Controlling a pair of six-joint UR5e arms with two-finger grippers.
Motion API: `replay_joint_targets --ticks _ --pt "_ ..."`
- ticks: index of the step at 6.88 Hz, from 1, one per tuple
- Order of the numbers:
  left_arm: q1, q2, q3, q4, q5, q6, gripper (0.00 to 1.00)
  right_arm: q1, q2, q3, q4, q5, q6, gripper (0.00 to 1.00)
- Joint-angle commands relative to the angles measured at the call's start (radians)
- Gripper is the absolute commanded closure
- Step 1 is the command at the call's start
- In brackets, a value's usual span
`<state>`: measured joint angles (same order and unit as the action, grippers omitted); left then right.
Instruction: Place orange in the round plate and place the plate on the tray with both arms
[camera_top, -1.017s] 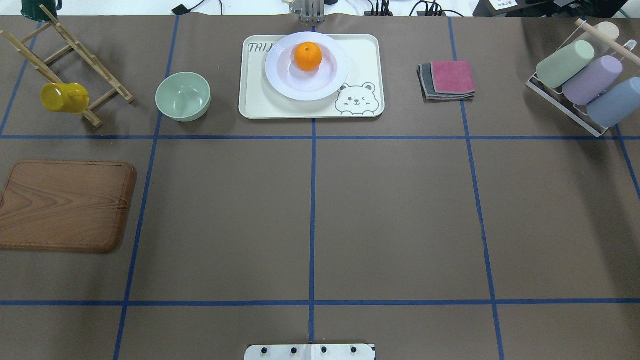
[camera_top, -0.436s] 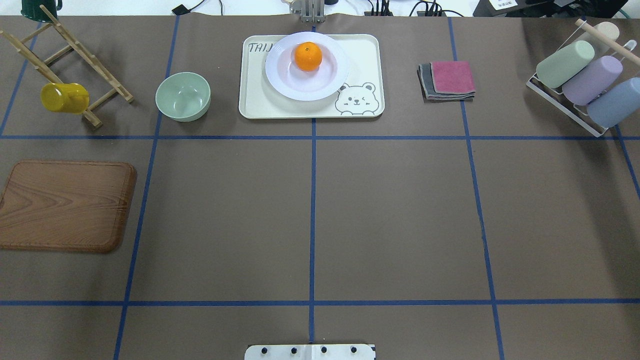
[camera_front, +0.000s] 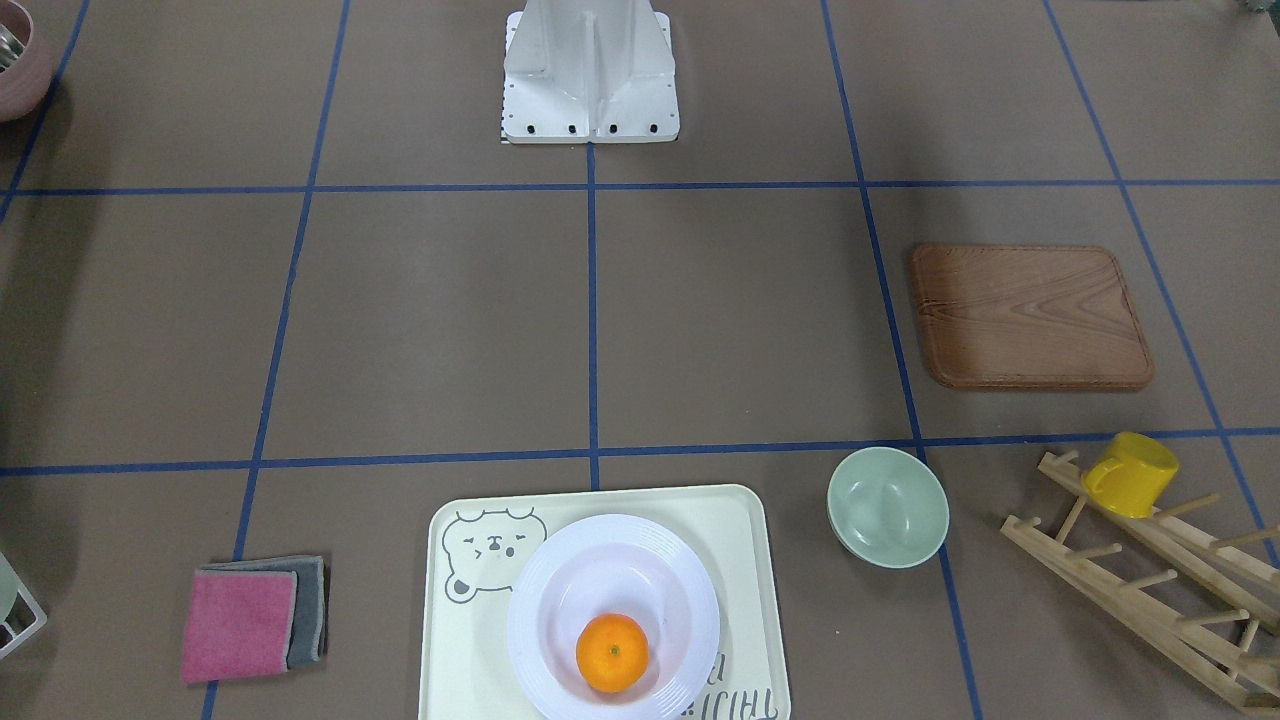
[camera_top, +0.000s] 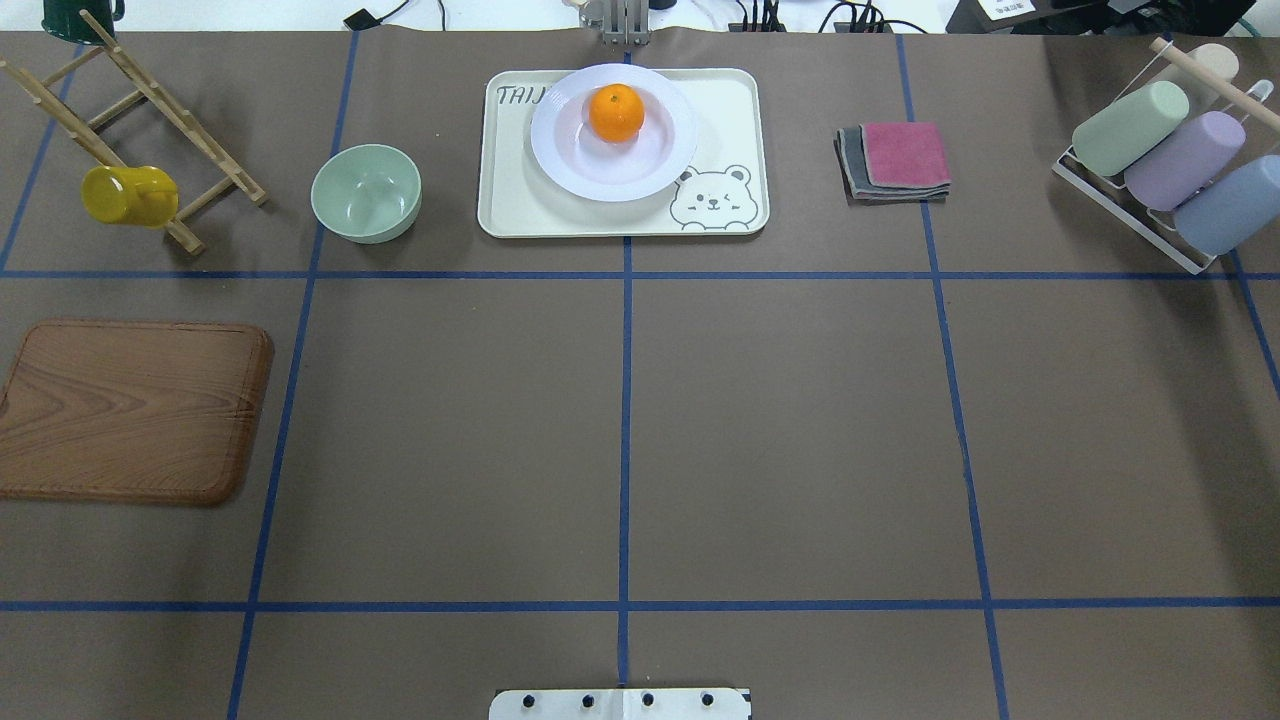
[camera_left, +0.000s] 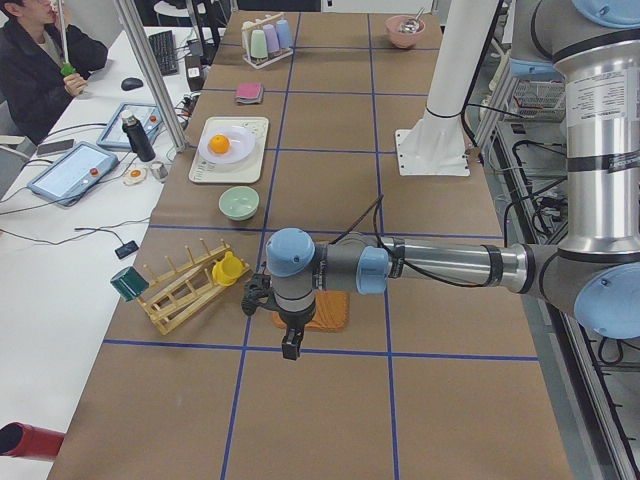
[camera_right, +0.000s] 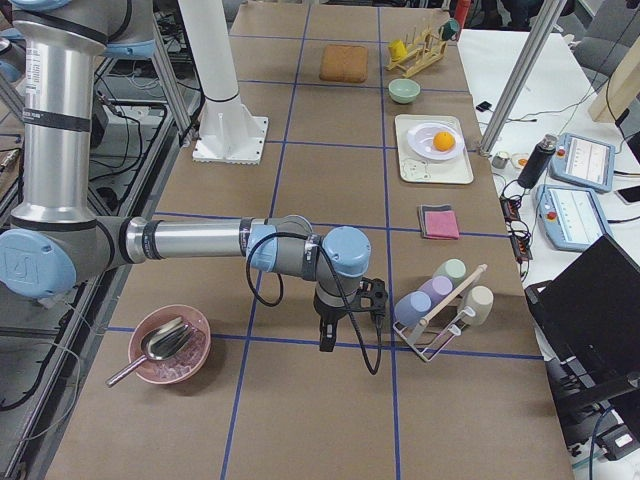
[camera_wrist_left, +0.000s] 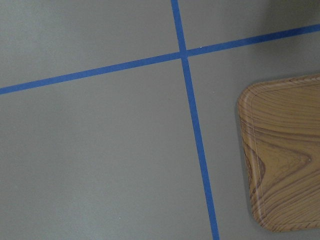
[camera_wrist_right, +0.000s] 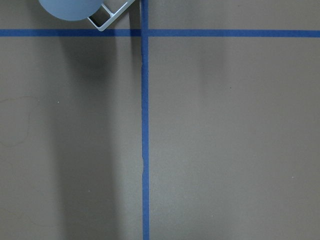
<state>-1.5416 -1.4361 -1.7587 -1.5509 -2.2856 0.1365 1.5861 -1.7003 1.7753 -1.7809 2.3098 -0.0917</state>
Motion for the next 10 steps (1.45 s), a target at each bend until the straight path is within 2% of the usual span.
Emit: replay_joint_targets --ticks 1,10 --pt "0.000 0.000 0.001 0.002 0.000 0.000 0.01 0.000 -0.001 -0.001 0.000 0.008 0.001 0.00" --pt "0.000 0.014 -0.002 0.000 0.000 0.000 0.01 0.000 -0.009 -0.001 0.000 0.010 0.001 0.00"
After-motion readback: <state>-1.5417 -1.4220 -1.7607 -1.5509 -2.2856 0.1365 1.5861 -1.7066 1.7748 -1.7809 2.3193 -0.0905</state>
